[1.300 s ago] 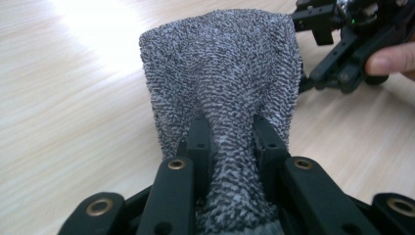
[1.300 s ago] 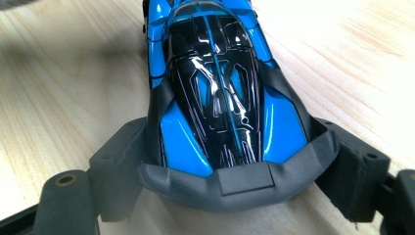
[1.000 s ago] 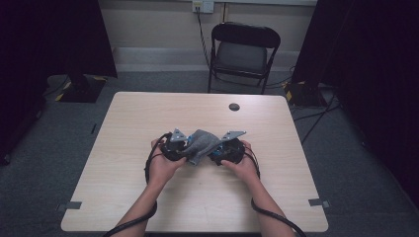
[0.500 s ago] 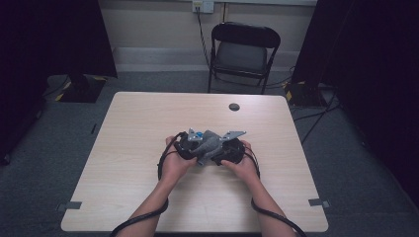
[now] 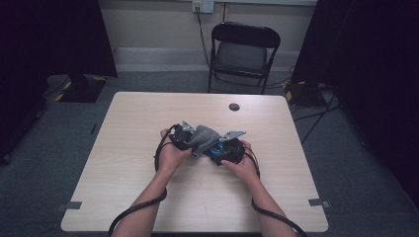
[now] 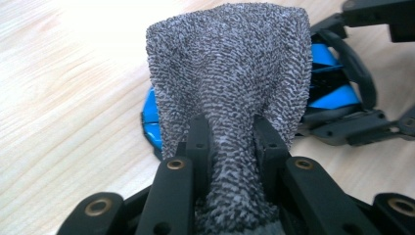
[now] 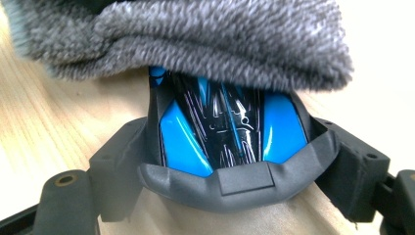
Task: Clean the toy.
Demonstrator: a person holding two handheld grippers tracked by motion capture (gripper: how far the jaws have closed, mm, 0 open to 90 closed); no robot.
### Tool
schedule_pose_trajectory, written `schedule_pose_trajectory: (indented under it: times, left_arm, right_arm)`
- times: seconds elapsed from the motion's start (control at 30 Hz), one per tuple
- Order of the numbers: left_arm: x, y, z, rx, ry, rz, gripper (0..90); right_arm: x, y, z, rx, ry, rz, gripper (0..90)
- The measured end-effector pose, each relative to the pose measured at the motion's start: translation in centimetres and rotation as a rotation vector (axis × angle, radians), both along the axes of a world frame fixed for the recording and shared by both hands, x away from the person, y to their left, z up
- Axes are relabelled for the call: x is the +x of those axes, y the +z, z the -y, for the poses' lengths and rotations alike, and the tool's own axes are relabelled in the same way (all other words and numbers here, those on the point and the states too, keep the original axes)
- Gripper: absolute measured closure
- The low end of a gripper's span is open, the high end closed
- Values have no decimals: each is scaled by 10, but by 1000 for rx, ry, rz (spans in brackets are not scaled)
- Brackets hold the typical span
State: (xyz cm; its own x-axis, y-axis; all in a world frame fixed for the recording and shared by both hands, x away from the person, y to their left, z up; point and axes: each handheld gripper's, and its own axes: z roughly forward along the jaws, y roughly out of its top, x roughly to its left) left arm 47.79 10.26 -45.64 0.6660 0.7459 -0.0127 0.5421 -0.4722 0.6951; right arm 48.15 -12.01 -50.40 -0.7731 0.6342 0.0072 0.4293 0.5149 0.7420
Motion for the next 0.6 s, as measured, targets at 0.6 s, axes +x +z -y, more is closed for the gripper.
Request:
schedule_pose_trajectory:
  times: [0.6]
  left_arm:
    - [13, -4, -12, -2, 86, -22, 738]
  right_arm:
    - [0, 0, 0, 0, 0, 0, 203]
